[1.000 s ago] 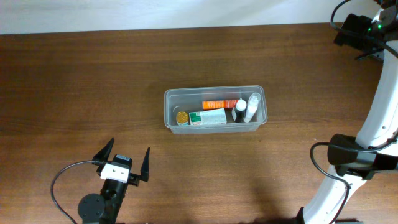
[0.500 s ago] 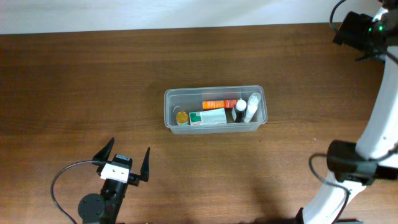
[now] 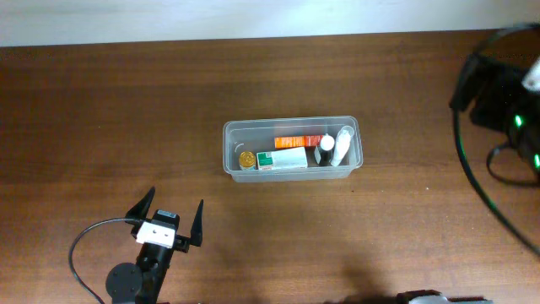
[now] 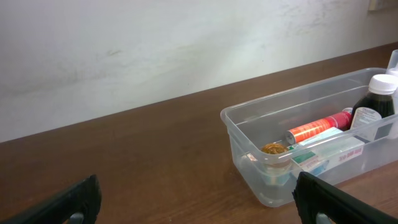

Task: Pack container

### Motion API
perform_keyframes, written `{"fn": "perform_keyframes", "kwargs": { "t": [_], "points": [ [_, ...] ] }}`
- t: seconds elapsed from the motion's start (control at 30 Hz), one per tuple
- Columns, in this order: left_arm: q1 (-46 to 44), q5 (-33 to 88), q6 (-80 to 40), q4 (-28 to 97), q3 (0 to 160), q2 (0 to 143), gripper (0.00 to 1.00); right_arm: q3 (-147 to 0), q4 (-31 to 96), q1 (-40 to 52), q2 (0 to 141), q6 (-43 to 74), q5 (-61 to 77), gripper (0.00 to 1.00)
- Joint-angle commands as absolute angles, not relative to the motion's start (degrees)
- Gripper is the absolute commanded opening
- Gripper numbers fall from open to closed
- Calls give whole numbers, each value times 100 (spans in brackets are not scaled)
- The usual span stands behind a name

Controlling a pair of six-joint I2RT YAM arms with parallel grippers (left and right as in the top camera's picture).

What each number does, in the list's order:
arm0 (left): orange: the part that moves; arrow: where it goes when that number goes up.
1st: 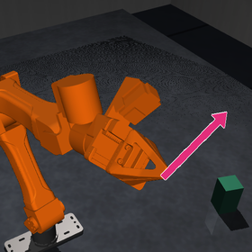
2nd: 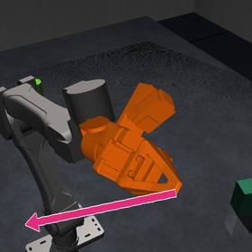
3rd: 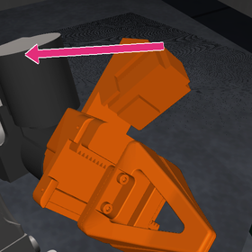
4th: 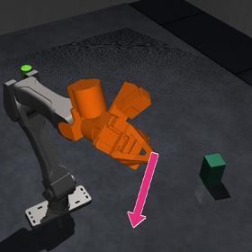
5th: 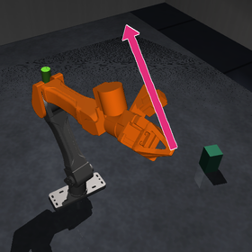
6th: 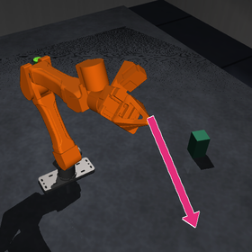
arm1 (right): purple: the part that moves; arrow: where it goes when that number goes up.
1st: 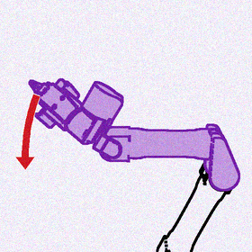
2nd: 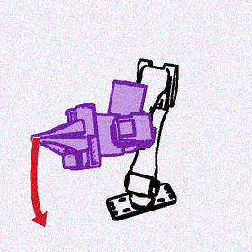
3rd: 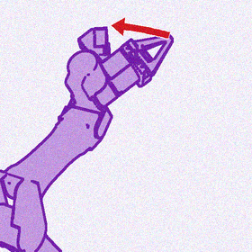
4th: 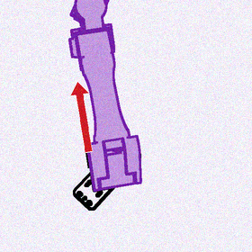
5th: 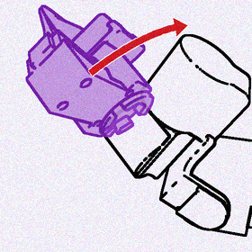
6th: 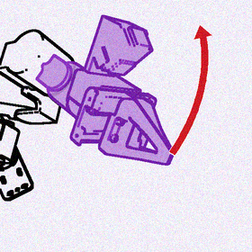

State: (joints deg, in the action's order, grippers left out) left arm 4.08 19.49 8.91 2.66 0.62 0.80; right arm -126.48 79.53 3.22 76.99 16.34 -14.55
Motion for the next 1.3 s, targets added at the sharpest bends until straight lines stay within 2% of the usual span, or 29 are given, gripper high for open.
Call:
{"fn": "perform_keyframes", "kwargs": {
  "t": [0.0, 0.47, 0.77, 1.0, 1.27],
  "points": [
    [390, 1911, 860, 314, 54, 30, 99, -10884, 6921, 373, 6525, 1697, -1459, 98],
    [390, 1911, 862, 314, 54, 30, 99, -5127, 2541, 333, 2650, 1693, -941, 98],
    [390, 1911, 862, 314, 54, 30, 99, -2338, 211, 180, 1382, 1695, -462, 99],
    [390, 1911, 862, 314, 54, 30, 99, -1153, -729, 185, 858, 1697, -209, 98],
    [390, 1911, 862, 314, 54, 30, 100, -539, -727, 185, 75, 1695, -211, 98]
  ]
}}
